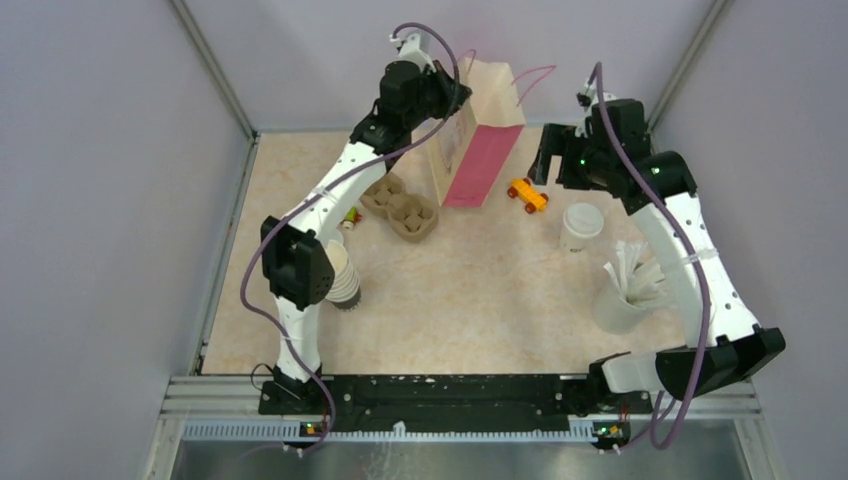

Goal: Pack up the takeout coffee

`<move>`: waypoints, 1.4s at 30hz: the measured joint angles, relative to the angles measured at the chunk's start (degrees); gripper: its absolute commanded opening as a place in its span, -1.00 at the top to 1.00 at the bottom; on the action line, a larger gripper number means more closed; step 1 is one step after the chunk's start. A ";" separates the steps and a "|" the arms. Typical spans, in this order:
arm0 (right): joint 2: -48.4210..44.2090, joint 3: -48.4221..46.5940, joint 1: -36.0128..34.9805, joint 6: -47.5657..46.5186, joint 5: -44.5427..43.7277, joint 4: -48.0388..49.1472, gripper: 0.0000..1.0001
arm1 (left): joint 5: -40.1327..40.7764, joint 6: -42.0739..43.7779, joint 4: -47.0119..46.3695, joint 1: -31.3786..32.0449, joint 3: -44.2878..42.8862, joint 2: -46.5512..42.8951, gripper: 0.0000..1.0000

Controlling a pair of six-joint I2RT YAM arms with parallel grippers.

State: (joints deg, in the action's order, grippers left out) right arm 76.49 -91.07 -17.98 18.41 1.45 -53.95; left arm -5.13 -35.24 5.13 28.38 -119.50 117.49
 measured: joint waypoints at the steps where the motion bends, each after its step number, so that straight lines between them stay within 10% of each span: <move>1: 0.28 -1.70 0.00 0.02 -0.92 -0.42 -0.77 | -0.96 -1.03 0.07 0.76 1.66 -1.29 1.00; 19: -6.10 -7.78 0.02 3.04 -3.72 -3.87 -0.75 | -7.50 -11.08 -3.69 9.46 41.22 -31.93 0.99; 24: -9.73 -7.61 0.02 2.56 -3.34 -4.46 -0.75 | -7.80 -12.87 -3.41 9.92 49.33 -35.52 0.04; 32: -10.29 -7.61 0.02 2.67 -2.91 -4.46 -0.75 | -8.00 -9.86 3.56 9.94 49.24 -39.41 -0.95; 42: -9.86 -7.58 0.02 2.75 -2.19 -4.26 -0.83 | 6.47 -3.78 21.31 8.74 34.73 -40.48 -0.98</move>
State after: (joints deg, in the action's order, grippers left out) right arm 66.63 -98.65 -17.96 21.17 -0.73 -58.22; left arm 1.34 -39.03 26.44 37.12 -84.77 77.01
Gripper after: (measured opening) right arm 0.879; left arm 0.987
